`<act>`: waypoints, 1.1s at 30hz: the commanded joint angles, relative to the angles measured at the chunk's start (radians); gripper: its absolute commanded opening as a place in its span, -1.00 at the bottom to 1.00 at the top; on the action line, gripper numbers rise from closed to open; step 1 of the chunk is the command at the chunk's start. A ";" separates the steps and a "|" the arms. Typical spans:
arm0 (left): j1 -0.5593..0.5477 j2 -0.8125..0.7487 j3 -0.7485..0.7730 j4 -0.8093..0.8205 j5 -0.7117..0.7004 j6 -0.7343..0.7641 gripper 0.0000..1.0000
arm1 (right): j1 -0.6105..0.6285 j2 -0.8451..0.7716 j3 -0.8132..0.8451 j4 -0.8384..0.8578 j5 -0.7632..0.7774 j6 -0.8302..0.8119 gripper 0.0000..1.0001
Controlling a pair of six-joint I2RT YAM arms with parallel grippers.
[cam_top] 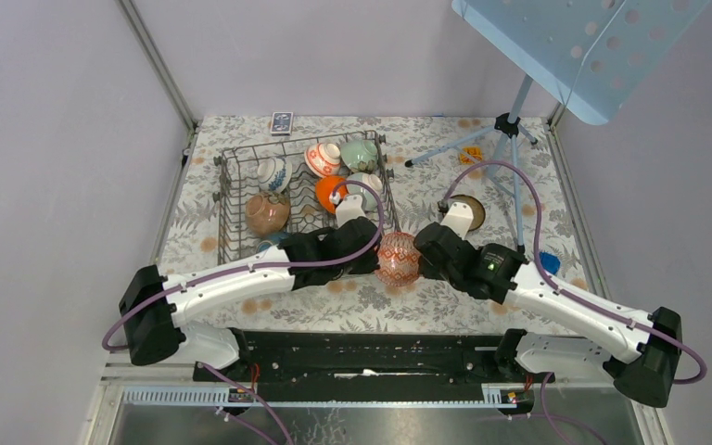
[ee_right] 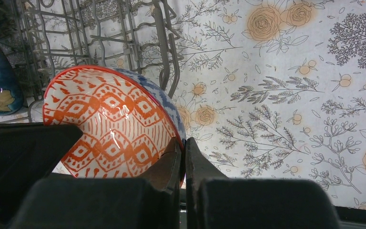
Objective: Unload the bowls from the dish rack
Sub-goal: Move the dish rack to the center of the board.
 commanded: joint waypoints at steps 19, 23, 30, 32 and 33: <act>0.251 -0.242 0.052 -0.063 0.011 0.119 -1.00 | -0.165 0.025 0.153 0.109 -0.118 -0.299 0.60; 0.370 -0.289 0.068 -0.129 0.023 0.146 -1.00 | -0.246 0.107 0.137 0.225 -0.240 -0.310 0.60; 0.558 -0.367 0.068 -0.214 0.068 0.169 -1.00 | -0.305 0.273 0.113 0.374 -0.349 -0.308 0.56; 0.570 -0.385 0.067 -0.222 0.067 0.165 -1.00 | -0.315 0.322 0.117 0.398 -0.361 -0.313 0.52; 0.572 -0.392 0.063 -0.222 0.066 0.164 -1.00 | -0.319 0.347 0.124 0.407 -0.366 -0.316 0.49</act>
